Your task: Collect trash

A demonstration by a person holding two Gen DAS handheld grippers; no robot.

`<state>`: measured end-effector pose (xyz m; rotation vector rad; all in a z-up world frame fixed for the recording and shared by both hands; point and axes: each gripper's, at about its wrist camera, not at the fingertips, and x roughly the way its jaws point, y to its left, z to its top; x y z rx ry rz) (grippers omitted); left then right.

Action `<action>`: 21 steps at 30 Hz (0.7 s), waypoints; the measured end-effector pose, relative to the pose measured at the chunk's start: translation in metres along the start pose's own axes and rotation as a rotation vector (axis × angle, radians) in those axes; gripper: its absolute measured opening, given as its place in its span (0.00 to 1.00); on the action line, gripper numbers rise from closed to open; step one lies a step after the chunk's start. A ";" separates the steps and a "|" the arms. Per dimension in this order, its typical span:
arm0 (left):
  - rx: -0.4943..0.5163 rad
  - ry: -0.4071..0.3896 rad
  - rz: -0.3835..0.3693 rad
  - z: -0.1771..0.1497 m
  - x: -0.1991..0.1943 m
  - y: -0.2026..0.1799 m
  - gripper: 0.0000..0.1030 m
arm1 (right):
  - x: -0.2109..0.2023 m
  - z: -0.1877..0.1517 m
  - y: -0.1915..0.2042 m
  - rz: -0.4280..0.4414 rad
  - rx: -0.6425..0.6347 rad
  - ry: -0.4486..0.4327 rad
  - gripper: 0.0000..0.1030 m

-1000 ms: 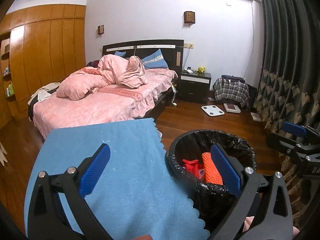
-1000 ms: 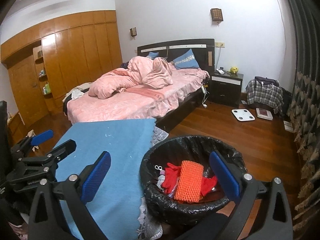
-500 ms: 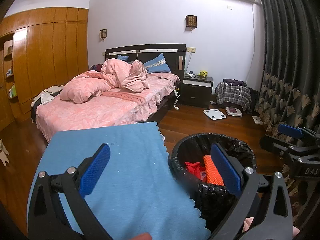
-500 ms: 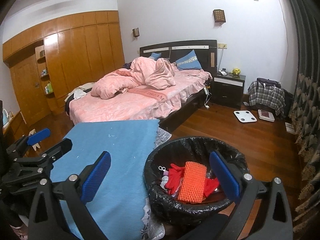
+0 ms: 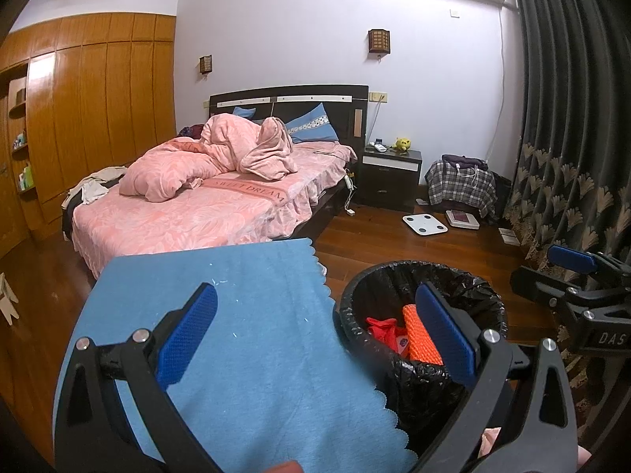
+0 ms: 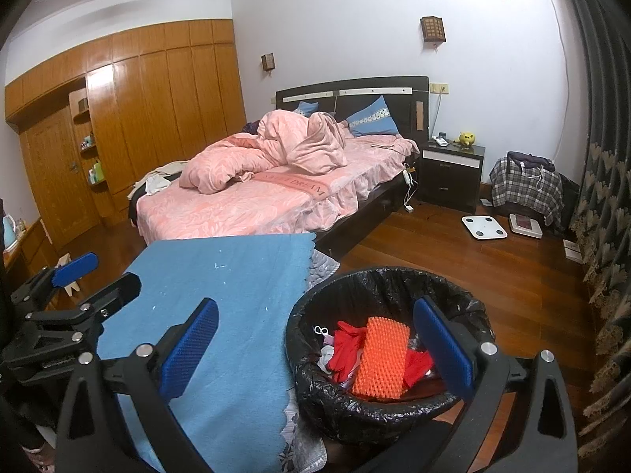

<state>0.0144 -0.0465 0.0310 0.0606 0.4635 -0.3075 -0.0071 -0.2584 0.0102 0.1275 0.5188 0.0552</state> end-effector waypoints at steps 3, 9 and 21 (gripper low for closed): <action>0.000 0.000 -0.001 0.000 0.000 0.000 0.95 | 0.000 0.000 0.000 -0.001 0.000 0.002 0.94; 0.000 0.000 -0.001 0.000 0.000 0.001 0.95 | 0.000 0.001 -0.001 0.000 0.000 0.002 0.94; 0.000 0.002 -0.001 0.001 -0.001 0.002 0.95 | 0.000 0.001 0.000 0.000 0.000 0.003 0.94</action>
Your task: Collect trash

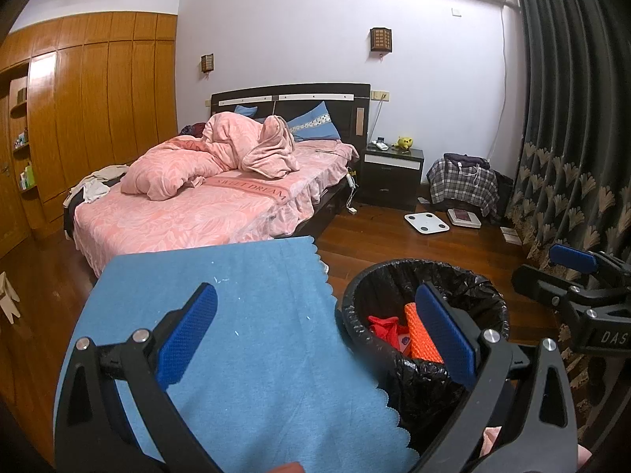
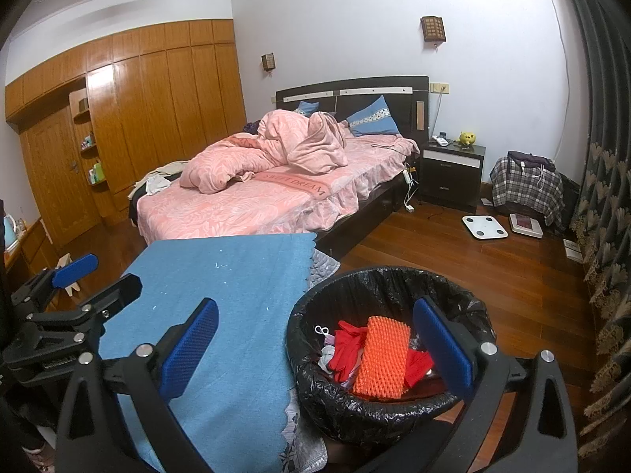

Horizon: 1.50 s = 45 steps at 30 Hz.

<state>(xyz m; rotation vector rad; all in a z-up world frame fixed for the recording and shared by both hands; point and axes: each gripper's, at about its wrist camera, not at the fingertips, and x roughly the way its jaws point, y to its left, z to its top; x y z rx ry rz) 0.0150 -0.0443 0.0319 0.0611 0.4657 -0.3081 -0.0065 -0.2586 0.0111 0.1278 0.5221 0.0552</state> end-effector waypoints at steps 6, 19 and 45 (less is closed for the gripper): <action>0.000 0.000 0.000 0.000 -0.001 0.001 0.95 | 0.000 0.000 -0.001 0.000 0.000 -0.001 0.94; 0.001 0.001 0.000 0.002 0.000 0.001 0.95 | 0.000 0.001 0.000 0.000 0.000 0.000 0.94; -0.001 0.005 0.000 0.003 0.000 0.004 0.95 | 0.000 0.002 0.000 0.000 0.002 0.002 0.94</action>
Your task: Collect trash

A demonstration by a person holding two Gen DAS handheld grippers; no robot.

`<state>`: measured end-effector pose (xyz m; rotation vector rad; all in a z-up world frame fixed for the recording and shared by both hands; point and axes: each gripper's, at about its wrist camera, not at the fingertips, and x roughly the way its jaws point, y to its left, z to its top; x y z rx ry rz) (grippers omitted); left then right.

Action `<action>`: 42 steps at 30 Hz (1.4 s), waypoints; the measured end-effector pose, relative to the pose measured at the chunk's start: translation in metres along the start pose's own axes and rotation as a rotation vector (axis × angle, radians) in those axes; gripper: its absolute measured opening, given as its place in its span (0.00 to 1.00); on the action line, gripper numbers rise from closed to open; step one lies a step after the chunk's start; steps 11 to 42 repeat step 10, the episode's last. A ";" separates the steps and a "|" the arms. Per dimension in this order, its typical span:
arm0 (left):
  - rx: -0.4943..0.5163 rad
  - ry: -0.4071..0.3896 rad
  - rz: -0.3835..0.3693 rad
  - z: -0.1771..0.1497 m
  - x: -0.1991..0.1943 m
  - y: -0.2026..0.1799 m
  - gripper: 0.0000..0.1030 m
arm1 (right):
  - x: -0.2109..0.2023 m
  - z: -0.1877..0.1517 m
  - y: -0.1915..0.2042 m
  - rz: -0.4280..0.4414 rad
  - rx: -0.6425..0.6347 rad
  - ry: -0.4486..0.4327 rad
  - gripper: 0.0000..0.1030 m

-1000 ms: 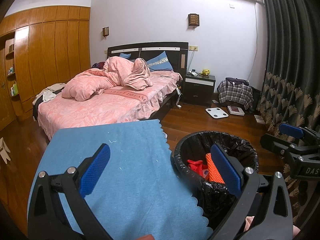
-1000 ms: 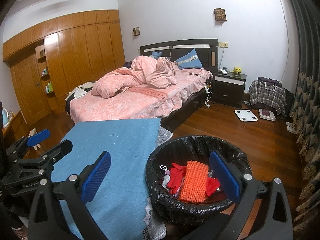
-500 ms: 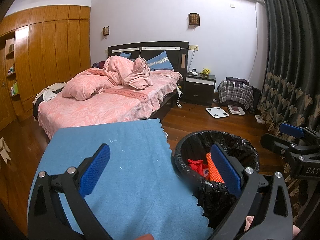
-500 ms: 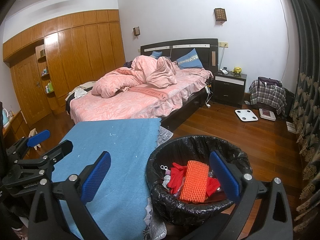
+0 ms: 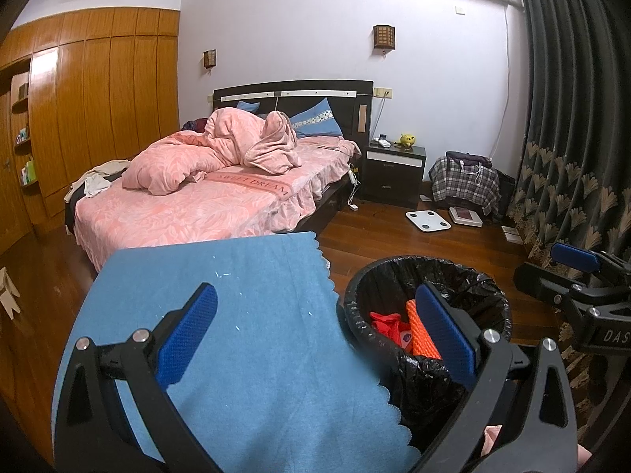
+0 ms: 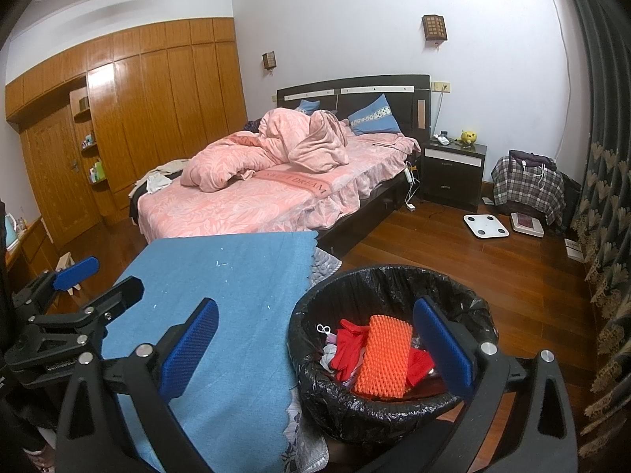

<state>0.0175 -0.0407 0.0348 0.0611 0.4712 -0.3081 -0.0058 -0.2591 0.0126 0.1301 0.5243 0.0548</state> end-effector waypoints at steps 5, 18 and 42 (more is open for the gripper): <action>0.003 0.000 -0.001 0.000 -0.001 0.000 0.95 | 0.000 0.000 0.000 0.000 -0.001 -0.001 0.94; -0.002 0.000 0.001 0.001 -0.001 0.001 0.95 | 0.000 0.001 -0.001 0.000 -0.001 0.000 0.94; -0.002 0.000 0.001 0.001 -0.001 0.001 0.95 | 0.000 0.001 -0.001 0.000 -0.001 0.000 0.94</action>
